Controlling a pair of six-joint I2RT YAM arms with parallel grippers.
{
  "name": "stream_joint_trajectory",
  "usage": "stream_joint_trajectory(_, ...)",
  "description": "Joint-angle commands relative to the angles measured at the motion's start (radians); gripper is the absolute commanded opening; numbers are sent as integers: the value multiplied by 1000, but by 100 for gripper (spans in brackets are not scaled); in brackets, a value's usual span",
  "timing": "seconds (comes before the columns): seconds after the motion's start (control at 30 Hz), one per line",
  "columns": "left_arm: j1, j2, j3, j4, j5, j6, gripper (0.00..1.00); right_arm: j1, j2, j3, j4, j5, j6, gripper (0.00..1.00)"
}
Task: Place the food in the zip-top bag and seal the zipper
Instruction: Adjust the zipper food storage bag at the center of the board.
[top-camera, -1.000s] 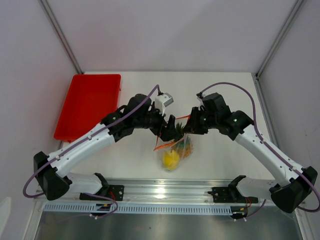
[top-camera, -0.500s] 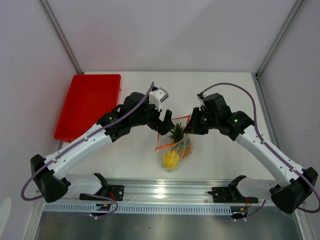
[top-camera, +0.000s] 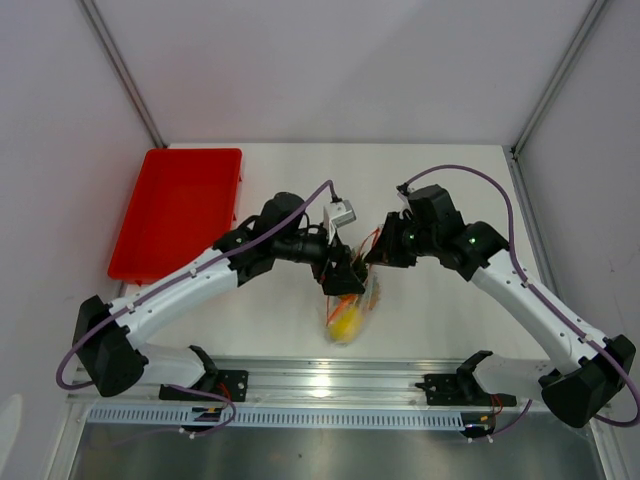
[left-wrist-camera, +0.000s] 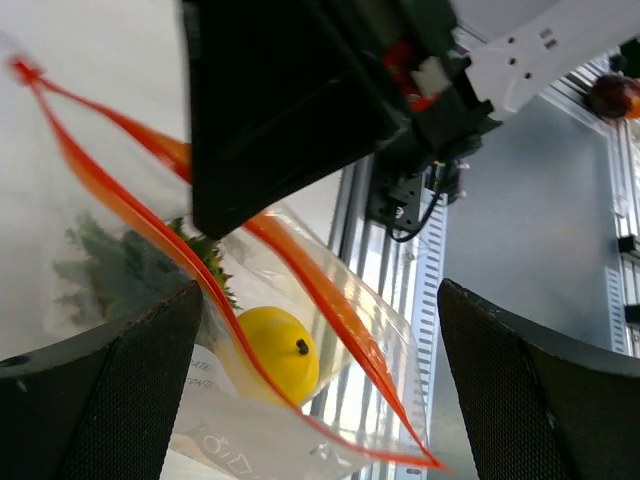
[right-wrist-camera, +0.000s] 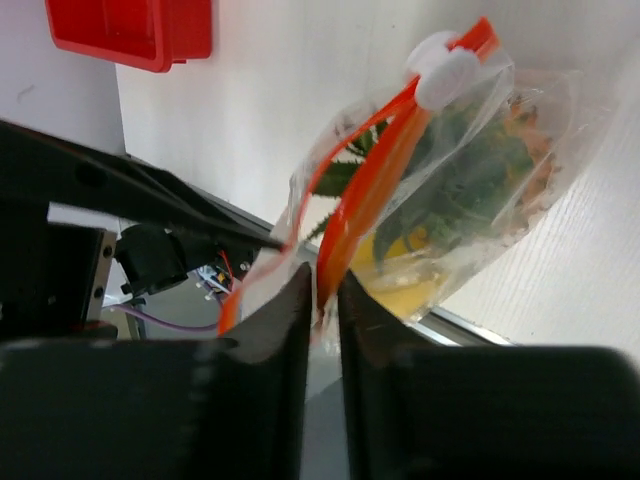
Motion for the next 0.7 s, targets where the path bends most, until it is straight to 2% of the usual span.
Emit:
stream_joint_trajectory(0.0, -25, -24, -26, 102, 107, -13, 99, -6, -15, 5, 61, -21, 17, 22)
stream_joint_trajectory(0.03, -32, -30, -32, 116, 103, -21, 99, -8, -15, 7, 64, -25, 14, 28)
stream_joint_trajectory(0.07, -35, -41, -32, 115, 89, -30, 100, -8, -12, 4, 64, -28, 11, 38)
stream_joint_trajectory(0.17, -61, -40, -12, 49, -17, -30, 99, -8, -12, 3, 64, -31, 10, 49)
stream_joint_trajectory(0.3, -108, -27, 43, -58, -224, -50, 99, -8, -15, -1, 67, -43, 14, 51)
stream_joint_trajectory(0.53, -170, -34, 50, -87, -475, -91, 99, -8, -18, -7, 72, -44, 30, 51)
stream_joint_trajectory(0.67, -176, -8, 75, -124, -488, -99, 99, -8, -23, -4, 71, -35, 30, 52)
